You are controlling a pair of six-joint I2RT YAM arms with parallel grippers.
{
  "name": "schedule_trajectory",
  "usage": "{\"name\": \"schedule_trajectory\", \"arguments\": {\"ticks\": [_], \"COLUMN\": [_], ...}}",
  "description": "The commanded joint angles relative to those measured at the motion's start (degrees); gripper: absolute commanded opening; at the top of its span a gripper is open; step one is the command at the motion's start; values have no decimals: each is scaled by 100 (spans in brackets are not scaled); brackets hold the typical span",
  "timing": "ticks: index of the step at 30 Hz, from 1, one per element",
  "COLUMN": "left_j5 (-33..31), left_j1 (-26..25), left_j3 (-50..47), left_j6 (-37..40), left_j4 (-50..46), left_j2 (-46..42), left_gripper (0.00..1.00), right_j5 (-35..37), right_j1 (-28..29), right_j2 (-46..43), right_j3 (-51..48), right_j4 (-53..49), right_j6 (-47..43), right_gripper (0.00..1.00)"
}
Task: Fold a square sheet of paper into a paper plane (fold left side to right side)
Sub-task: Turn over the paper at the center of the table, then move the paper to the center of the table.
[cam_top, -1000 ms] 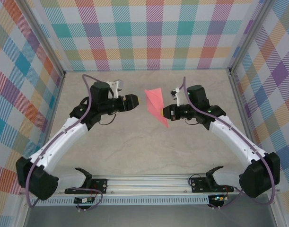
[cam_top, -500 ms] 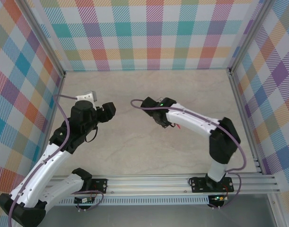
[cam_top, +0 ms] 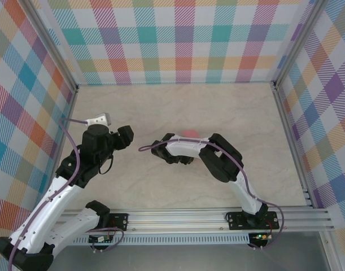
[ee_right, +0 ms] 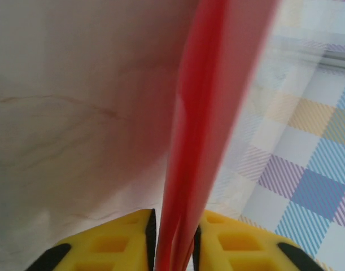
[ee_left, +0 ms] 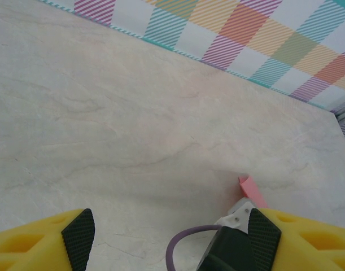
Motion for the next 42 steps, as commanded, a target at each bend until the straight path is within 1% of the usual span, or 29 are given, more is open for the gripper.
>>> {"name": "schedule_trajectory", "arguments": {"ticks": [1,4,7,10,12,15,16,18,20,22,24,25,27,29,35,39,42], "left_j5": [-111,-78,213,716,1257,2245,2556,2968,3213,3446,3628,3710,3844,3996,4283,4439,4551], "left_j1": [-11,-11,-11,-6,-11,-28,-51,-152,-317,-460,-550,-580,-617,-622,-644,-662,-679], "left_j3": [-120,-257,-484,-679,-757,-825,-798,-702,-577,-399,-181,-78,123,363,867,1121,1336], "left_j6": [6,-16,-151,-314,-418,-619,-709,-872,-1067,-1252,-1400,-1488,-1606,-1744,-2035,-2205,-2235], "left_j4": [-35,37,335,764,1139,2008,2269,2739,3181,3634,3942,4097,4333,4503,4889,5086,5142], "left_j2": [42,174,385,794,1193,2075,2379,2996,3552,4122,4662,4908,5335,5770,6616,7034,7281], "left_gripper": [74,74,75,75,75,75,74,73,73,72,72,71,70,69,67,63,56], "right_j5": [-829,-1781,-2369,-2795,-3020,-3558,-3797,-4310,-5046,-5874,-6604,-6975,-7631,-8130,-8932,-9163,-9310], "right_j1": [51,51,51,11,-109,-585,-829,-1356,-1999,-2767,-3385,-3701,-4154,-4568,-5318,-5511,-5520], "right_j2": [-44,-445,-1027,-1782,-2308,-3201,-3550,-4233,-4885,-5513,-5926,-6087,-6260,-6309,-6484,-6562,-6553], "right_j3": [91,-187,-546,-958,-1239,-1745,-1965,-2451,-2992,-3568,-4070,-4304,-4680,-4954,-5537,-5640,-5645], "right_j4": [-5,369,682,1005,1164,1582,1792,2252,2785,3400,3895,4120,4472,4717,5209,5202,5180], "right_j6": [-85,-188,-217,-238,-188,-45,2,124,324,574,818,957,1203,1355,1576,1510,1403], "right_gripper": [31,45,60,79,85,91,93,99,100,100,100,100,100,100,100,100,100]}}
